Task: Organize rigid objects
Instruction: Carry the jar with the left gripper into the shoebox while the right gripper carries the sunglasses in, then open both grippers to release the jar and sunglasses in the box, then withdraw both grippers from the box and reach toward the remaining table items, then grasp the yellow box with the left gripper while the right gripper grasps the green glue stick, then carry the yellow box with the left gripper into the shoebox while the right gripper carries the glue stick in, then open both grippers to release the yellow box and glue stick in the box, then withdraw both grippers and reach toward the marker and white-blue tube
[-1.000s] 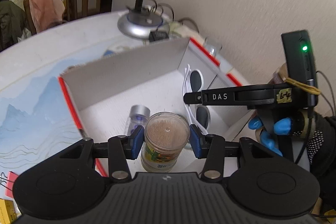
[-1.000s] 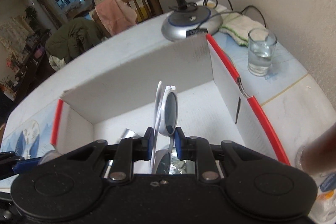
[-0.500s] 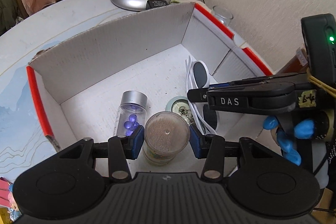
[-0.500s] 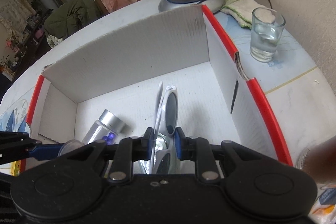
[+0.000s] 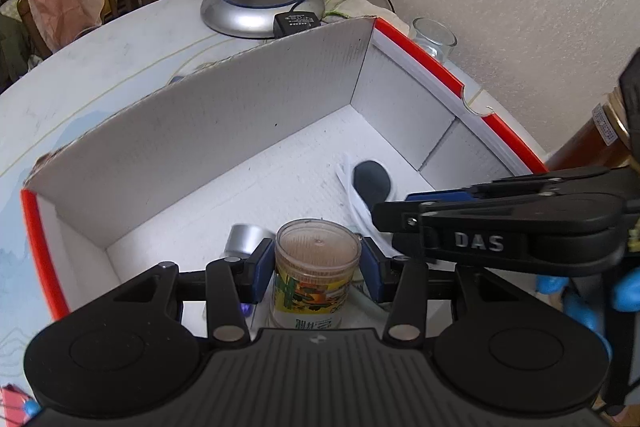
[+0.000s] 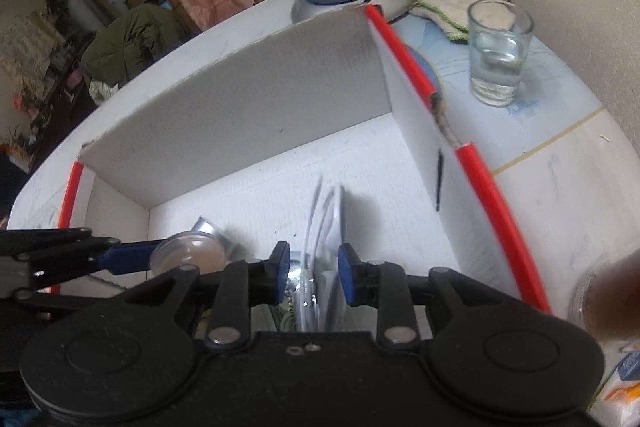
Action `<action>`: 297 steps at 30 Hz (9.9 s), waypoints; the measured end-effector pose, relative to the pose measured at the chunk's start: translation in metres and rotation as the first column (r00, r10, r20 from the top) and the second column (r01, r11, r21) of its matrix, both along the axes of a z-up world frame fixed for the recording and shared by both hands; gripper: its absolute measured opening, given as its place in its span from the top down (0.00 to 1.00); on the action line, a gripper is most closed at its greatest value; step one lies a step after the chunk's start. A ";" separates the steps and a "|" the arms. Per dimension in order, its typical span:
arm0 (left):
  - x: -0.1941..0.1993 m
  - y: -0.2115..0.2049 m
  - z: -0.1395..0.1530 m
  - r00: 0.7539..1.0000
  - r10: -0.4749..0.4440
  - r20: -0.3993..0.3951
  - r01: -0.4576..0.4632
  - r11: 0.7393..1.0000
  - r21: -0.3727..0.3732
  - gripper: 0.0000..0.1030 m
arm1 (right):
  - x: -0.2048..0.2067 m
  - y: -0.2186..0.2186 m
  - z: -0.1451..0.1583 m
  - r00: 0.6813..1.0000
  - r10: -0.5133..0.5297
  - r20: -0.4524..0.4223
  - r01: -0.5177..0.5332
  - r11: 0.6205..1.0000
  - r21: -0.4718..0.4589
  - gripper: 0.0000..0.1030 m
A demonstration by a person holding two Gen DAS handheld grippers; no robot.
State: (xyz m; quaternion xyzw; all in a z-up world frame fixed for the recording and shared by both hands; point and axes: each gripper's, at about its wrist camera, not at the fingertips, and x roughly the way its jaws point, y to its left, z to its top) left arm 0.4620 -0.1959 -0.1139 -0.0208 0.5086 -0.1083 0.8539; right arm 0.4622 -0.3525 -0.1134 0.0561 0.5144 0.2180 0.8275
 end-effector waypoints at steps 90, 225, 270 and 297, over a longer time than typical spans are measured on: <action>-0.280 0.305 -0.007 0.852 0.472 0.228 -0.455 0.882 -0.124 0.00 | -0.226 0.231 0.032 0.962 0.193 0.196 -0.176 0.979 -0.100 0.14; -0.071 0.027 0.010 0.994 0.106 -0.013 -0.106 0.994 0.009 0.72 | -0.032 0.013 0.012 0.992 -0.016 0.123 0.018 1.000 -0.013 0.86; -0.053 0.016 0.001 0.994 0.111 0.006 -0.111 0.994 -0.012 0.40 | -0.047 0.012 0.027 0.994 0.042 0.099 -0.040 0.999 -0.020 0.57; -0.169 0.119 0.072 0.953 0.212 0.218 -0.192 0.975 -0.108 0.31 | -0.150 0.064 0.102 0.964 0.057 0.258 -0.068 0.997 0.036 0.23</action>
